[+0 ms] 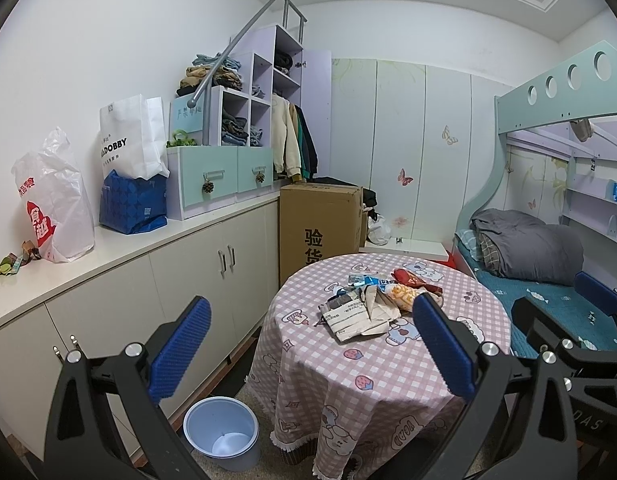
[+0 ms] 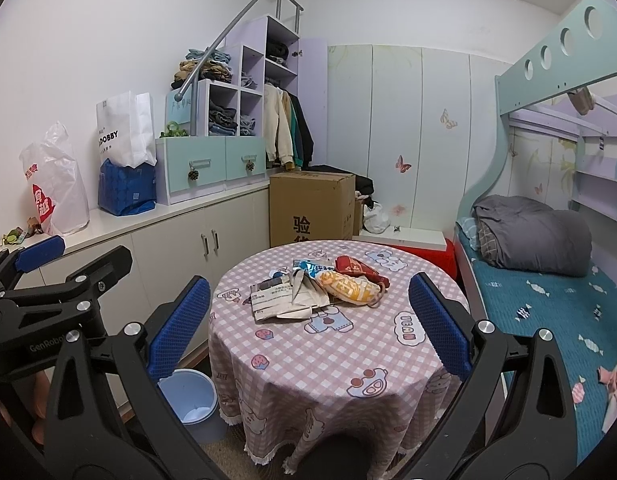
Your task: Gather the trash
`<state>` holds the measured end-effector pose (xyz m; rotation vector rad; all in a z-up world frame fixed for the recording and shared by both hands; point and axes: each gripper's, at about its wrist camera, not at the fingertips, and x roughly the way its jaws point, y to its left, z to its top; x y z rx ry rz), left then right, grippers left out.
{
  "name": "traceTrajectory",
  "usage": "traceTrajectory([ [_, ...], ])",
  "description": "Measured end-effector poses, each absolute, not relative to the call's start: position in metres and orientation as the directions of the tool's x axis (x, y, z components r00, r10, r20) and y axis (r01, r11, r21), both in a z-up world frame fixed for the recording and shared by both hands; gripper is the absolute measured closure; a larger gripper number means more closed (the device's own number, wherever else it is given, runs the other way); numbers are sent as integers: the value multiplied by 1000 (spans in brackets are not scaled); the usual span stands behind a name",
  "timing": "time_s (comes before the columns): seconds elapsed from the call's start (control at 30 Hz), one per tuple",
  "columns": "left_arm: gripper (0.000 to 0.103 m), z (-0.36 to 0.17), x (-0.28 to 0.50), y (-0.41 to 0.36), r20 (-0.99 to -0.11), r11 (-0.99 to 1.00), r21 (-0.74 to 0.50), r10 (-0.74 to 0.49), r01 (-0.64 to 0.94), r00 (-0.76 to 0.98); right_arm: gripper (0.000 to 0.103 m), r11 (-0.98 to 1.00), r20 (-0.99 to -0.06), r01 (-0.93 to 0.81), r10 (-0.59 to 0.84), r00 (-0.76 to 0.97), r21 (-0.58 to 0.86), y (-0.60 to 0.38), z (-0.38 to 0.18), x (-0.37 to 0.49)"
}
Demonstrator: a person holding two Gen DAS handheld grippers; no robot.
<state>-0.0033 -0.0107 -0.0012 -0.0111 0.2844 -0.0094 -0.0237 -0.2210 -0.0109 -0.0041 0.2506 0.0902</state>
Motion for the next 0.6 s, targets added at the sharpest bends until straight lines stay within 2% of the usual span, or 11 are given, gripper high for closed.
traceTrajectory([
  [0.6, 4, -6, -6, -15, -287, 1000, -12, -10, 7, 958, 6, 995, -265, -95, 95, 959, 11, -223, -17, -23],
])
